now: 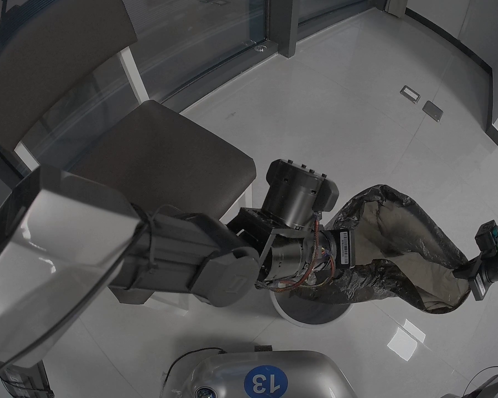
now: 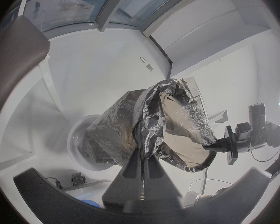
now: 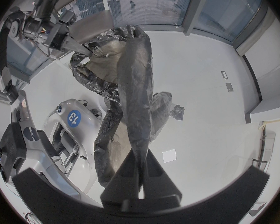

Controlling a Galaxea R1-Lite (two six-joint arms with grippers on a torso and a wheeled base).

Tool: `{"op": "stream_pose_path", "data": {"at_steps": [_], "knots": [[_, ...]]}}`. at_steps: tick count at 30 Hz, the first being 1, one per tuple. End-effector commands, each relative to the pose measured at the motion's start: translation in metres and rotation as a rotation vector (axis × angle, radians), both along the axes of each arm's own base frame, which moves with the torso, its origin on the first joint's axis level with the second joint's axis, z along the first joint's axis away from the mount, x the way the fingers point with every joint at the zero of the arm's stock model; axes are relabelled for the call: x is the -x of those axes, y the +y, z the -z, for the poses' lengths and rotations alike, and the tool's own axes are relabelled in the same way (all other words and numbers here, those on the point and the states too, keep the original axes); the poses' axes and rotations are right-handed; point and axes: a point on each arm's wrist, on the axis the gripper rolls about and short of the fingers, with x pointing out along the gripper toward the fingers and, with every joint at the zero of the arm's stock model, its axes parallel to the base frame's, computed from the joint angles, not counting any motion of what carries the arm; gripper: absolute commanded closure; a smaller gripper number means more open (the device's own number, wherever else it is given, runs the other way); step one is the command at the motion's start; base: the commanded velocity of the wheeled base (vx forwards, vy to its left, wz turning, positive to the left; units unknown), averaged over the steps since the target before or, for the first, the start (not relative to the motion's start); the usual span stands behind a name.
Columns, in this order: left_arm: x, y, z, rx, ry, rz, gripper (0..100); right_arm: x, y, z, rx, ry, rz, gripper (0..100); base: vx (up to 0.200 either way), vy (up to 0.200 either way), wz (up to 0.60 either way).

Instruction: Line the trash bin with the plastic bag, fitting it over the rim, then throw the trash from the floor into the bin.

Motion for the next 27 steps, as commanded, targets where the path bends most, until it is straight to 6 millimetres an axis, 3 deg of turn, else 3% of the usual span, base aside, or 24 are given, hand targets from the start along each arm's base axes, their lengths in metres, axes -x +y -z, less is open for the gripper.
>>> {"op": "stream_pose_path", "data": {"at_steps": [1, 4, 15, 20, 21, 27], "knots": [[-0.008, 0.002, 0.021, -0.028, 0.051, -0.024, 100, 0.001, 0.017, 0.006, -0.010, 0.030, -0.090, 100, 0.000, 0.000, 0.00], [-0.014, 0.007, 0.021, -0.026, 0.050, -0.044, 100, -0.004, 0.029, 0.009, -0.020, 0.045, -0.142, 100, 0.000, 0.000, 0.00], [-0.006, 0.046, 0.027, -0.096, 0.089, -0.095, 100, -0.033, 0.089, 0.022, -0.058, 0.137, -0.381, 100, 0.000, 0.000, 0.00], [-0.004, 0.054, 0.026, -0.103, 0.093, -0.104, 100, -0.045, 0.117, 0.027, -0.078, 0.174, -0.421, 100, 0.000, 0.000, 0.00], [-0.003, 0.056, 0.024, -0.106, 0.089, -0.104, 100, -0.048, 0.131, 0.029, -0.099, 0.193, -0.425, 100, 0.000, 0.000, 0.00], [0.006, 0.068, 0.025, -0.156, 0.060, -0.068, 100, -0.054, 0.152, 0.034, -0.114, 0.224, -0.439, 100, 0.000, 0.000, 0.00]]}}
